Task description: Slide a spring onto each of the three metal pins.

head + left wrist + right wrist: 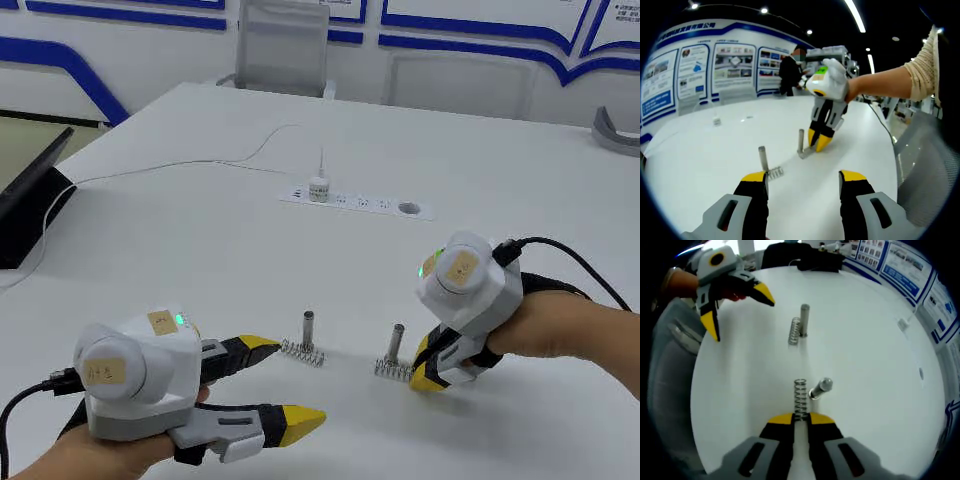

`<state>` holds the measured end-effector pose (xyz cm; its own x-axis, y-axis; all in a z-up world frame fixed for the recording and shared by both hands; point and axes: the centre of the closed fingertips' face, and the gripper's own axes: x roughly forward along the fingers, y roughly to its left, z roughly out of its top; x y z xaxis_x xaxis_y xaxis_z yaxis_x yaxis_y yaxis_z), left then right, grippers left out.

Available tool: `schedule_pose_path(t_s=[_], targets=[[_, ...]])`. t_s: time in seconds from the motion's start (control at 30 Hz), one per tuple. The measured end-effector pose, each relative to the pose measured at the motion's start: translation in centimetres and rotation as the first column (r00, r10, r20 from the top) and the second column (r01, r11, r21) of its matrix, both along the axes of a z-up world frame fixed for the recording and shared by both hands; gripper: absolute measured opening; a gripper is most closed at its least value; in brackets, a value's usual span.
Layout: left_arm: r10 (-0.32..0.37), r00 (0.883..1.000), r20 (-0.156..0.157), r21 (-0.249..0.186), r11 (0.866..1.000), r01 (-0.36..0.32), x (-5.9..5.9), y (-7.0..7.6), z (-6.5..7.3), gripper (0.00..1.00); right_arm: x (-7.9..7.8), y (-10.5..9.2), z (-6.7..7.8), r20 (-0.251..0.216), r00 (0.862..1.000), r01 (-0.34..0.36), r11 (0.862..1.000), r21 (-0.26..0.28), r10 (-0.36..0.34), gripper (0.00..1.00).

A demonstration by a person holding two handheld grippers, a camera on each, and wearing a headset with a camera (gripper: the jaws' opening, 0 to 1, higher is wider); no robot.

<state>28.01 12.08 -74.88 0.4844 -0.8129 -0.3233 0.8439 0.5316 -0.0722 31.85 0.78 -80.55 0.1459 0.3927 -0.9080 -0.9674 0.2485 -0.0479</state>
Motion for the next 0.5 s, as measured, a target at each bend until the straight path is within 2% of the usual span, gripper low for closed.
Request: schedule_pose_path(t_s=[0.27,0.5], targets=[[-0.026,1.000,-0.004,0.003,1.000,0.026,-0.4,-0.9,-0.2,0.56,-1.4,0.5,1.6,0.016,0.999,-0.050,0.999,-0.006,0.050,0.12],[-0.060,0.998,-0.004,0.008,0.998,0.060,-0.8,-2.1,-0.1,0.55,-2.4,1.1,2.9,0.025,0.996,-0.083,0.996,0.012,0.083,0.12]])
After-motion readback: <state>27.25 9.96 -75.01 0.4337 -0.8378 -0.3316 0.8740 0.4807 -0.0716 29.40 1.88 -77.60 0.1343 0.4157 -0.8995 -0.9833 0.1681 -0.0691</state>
